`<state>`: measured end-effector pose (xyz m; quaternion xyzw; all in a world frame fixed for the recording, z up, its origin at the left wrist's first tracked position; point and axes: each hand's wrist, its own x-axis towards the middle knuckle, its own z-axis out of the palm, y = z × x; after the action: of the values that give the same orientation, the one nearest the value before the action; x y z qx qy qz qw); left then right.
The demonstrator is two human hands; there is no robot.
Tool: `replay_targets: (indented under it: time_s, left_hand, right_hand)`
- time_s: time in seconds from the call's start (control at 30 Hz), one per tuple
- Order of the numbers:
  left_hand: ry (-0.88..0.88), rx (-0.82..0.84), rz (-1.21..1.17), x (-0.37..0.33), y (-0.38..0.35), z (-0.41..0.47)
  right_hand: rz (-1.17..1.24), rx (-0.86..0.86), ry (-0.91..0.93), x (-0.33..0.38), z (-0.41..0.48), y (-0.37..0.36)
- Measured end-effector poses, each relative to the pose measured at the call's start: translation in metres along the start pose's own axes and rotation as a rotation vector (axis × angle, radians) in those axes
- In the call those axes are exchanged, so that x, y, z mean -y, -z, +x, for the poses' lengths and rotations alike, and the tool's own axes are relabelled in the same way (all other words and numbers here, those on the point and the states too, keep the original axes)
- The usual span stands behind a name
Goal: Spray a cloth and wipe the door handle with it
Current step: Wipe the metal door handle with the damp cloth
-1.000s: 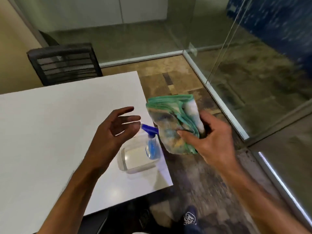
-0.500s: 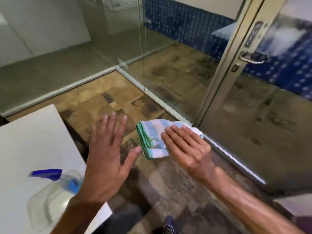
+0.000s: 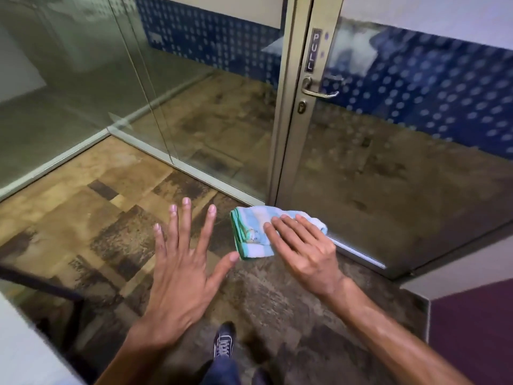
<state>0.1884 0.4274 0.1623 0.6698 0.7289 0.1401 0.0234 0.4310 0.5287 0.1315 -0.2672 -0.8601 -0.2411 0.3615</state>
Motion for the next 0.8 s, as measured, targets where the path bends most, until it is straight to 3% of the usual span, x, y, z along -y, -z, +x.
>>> replay_targets:
  time_s: [0.47,0.8]
  left_hand:
    - [-0.174,0.113,-0.142,0.038,-0.036,0.202]
    - [-0.276,0.122,-0.08,0.037,-0.046,0.308]
  right_hand:
    - [-0.226,0.049,-0.228,-0.074,0.061,-0.11]
    - [-0.322,0.048,-0.369,-0.129,0.095,-0.156]
